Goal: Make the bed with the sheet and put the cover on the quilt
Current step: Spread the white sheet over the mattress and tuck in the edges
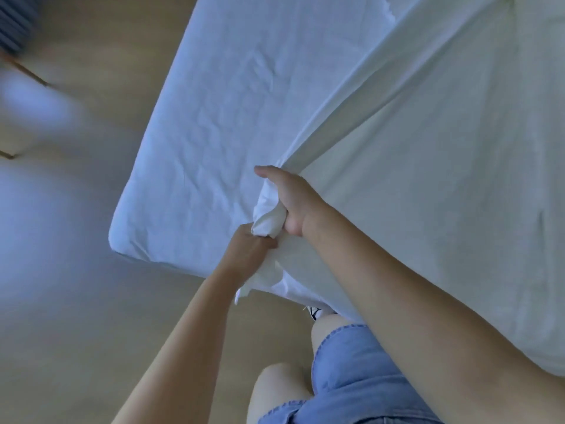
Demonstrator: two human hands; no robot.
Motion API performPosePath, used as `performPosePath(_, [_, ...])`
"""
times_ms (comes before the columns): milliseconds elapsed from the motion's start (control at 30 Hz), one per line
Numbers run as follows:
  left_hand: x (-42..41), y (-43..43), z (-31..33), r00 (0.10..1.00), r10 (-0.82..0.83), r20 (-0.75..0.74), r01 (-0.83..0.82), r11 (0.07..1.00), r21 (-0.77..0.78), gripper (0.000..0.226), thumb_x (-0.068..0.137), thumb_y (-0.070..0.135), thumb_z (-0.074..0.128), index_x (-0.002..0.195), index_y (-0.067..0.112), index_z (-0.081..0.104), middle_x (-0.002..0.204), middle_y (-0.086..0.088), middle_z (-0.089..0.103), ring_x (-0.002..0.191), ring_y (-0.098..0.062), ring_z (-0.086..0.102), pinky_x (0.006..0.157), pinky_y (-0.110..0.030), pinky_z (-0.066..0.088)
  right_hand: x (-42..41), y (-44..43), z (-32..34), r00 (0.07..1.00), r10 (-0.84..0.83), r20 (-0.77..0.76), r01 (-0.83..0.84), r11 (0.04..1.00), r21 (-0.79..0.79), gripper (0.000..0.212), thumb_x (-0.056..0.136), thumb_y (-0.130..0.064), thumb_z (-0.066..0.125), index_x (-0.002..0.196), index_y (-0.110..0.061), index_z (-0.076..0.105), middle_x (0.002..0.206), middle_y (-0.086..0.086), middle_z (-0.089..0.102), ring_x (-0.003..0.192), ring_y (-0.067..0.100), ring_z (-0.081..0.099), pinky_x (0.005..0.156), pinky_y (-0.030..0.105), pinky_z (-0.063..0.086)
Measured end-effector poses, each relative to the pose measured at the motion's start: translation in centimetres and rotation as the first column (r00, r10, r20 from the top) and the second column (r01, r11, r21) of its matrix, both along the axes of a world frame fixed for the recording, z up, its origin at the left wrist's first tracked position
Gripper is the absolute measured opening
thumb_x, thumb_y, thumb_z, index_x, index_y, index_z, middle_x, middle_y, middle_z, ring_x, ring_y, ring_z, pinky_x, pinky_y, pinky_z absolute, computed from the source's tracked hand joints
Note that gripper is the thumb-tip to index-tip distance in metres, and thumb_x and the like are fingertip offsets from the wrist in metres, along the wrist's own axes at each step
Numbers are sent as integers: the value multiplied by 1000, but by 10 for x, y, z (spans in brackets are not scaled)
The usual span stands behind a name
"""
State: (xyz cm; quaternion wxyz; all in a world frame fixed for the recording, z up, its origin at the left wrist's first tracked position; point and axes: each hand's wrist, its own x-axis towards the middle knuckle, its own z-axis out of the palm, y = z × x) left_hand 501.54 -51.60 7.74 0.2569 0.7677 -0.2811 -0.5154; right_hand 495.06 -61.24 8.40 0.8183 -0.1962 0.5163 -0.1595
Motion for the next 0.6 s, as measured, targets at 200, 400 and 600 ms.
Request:
performPosePath(200, [172,41,2,928,-193,318,140,974,181,25,78,26,53,61,11,45,57,0,44,56,-20,39,57,-28,30,158,21,-18,985,95,-142,-105,992,-66,13,90,-19,55,91,-7,51,85,8,43,85,24,47,75,36,39])
performPosePath(400, [338,86,-7,889,-298,347,210,940,268,28,84,11,49,58,13,40,56,1,44,53,-17,39,51,-26,27,315,74,-42,981,61,-185,-76,995,-71,6,94,-18,51,95,-13,47,79,5,44,77,21,48,74,34,42])
performPosePath(600, [508,133,-10,914,-295,279,212,932,293,17,82,9,49,65,10,47,59,0,45,54,-19,40,52,-28,27,476,125,-38,976,26,-215,-46,995,-91,10,94,-11,47,87,-17,43,76,4,44,71,19,49,73,35,45])
